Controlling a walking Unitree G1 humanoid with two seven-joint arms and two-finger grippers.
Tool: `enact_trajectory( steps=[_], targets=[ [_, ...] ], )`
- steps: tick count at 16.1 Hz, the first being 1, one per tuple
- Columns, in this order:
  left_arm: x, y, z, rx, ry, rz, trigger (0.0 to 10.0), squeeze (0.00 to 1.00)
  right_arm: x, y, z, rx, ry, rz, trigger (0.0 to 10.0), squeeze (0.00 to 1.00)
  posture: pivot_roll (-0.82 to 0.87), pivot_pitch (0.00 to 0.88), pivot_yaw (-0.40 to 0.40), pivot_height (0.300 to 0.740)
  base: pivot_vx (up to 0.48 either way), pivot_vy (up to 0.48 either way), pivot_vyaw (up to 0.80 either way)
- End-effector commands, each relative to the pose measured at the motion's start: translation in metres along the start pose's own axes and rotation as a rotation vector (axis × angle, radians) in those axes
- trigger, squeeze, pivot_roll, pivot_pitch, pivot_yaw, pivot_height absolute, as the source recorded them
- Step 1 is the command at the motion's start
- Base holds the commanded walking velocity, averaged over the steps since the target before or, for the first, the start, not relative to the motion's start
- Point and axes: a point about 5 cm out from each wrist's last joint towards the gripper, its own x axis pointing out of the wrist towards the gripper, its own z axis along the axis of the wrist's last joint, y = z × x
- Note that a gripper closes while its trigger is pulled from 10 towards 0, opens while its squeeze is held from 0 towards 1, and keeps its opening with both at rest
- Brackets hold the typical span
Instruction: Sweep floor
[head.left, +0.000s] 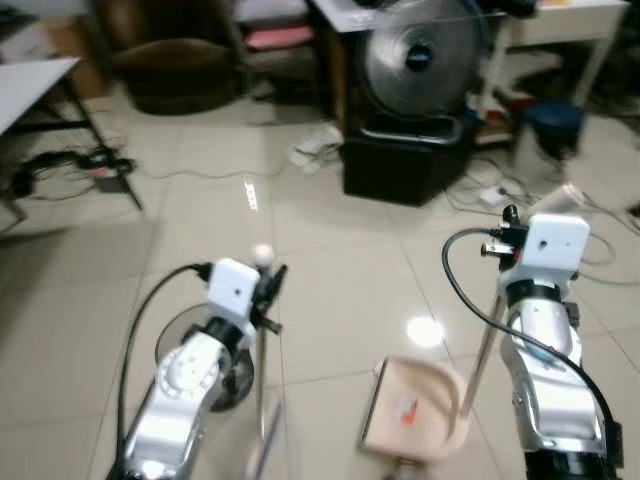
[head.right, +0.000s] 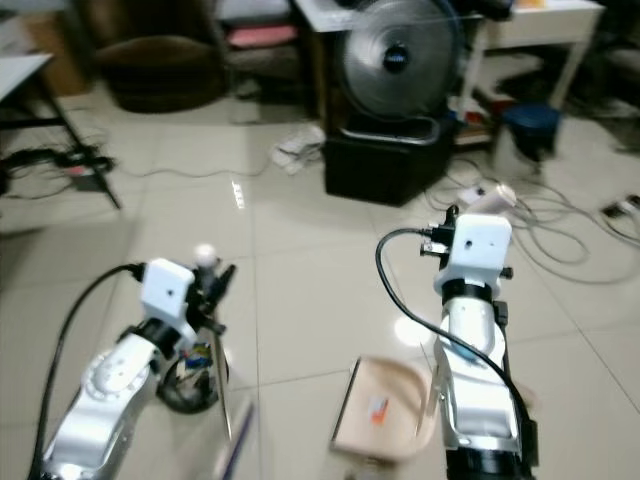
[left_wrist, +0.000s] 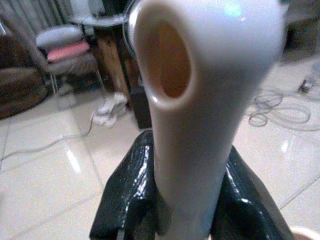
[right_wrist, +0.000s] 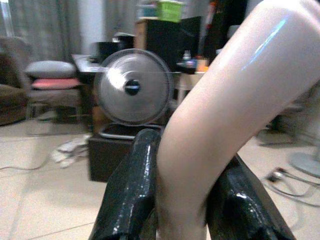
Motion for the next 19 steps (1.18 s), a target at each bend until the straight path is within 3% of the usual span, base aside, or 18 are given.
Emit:
enact_trajectory(
  steps=[1,4,9,19],
  targets=[
    [0.0035,0.0014,0.0075,0.035,-0.024,-0.006,10.0,0.00,-0.0014,-0.0009,0.0047,0.013,-0.010,-0.014,10.0,0.00,-0.05,0.049,0.086,0.740,0.000,0.000,-0.80],
    [0.0057,0.0001,0.0110,0.018,-0.042,-0.020,10.0,0.00,-0.0048,-0.0015,0.0038,0.014,0.011,-0.018,10.0,0.00,-0.05,0.052,0.089,0.740,0.000,0.000,-0.80],
    [0.0074,-0.0023,0.0139,0.018,-0.060,-0.023,10.0,0.00,-0.0082,-0.0021,0.0038,-0.007,0.016,-0.023,10.0,0.00,-0.05,0.054,0.091,0.740,0.304,0.000,-0.77],
    [0.0125,-0.0022,0.0162,0.024,-0.069,-0.005,10.0,0.00,-0.0071,0.0002,0.0007,-0.017,0.016,-0.006,10.0,0.00,-0.05,0.045,0.088,0.740,0.335,0.000,0.00]
  ],
)
